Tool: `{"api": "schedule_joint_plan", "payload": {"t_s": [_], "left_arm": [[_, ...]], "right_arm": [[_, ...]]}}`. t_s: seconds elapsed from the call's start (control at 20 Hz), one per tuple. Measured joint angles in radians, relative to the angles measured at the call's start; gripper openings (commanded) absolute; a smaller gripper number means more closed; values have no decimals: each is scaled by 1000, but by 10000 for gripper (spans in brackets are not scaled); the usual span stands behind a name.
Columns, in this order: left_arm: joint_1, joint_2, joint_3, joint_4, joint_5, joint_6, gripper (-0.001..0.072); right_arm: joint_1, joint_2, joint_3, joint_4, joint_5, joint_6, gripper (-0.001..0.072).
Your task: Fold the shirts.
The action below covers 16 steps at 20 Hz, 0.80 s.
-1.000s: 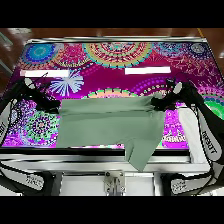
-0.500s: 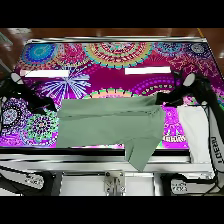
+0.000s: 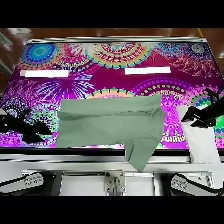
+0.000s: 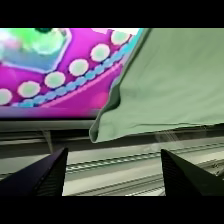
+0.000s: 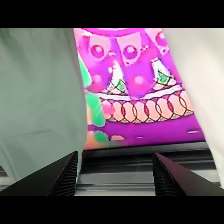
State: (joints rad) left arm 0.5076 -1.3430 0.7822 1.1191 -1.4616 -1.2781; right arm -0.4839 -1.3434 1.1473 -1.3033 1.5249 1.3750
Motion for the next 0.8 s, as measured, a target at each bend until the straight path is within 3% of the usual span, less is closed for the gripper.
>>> {"api": "schedule_joint_plan", "payload": {"t_s": [0.5,0.55,0.6,0.65,0.7,0.8], "left_arm": [[-15,21,-212,-121,188,35,628],[-24,16,-216,-128,195,35,511],[-36,10,-219,-129,209,35,347],[-49,0,-220,-128,228,34,245],[-61,-8,-222,-128,238,30,205],[-86,-24,-223,-143,266,13,51]], "right_arm": [[-46,13,-43,92,-52,-22,601],[-46,13,-43,94,-54,-23,600],[-46,13,-43,98,-59,-23,601],[-46,13,-44,99,-59,-23,601],[-46,13,-44,99,-59,-23,600],[-46,13,-46,98,-56,-23,600]]}}
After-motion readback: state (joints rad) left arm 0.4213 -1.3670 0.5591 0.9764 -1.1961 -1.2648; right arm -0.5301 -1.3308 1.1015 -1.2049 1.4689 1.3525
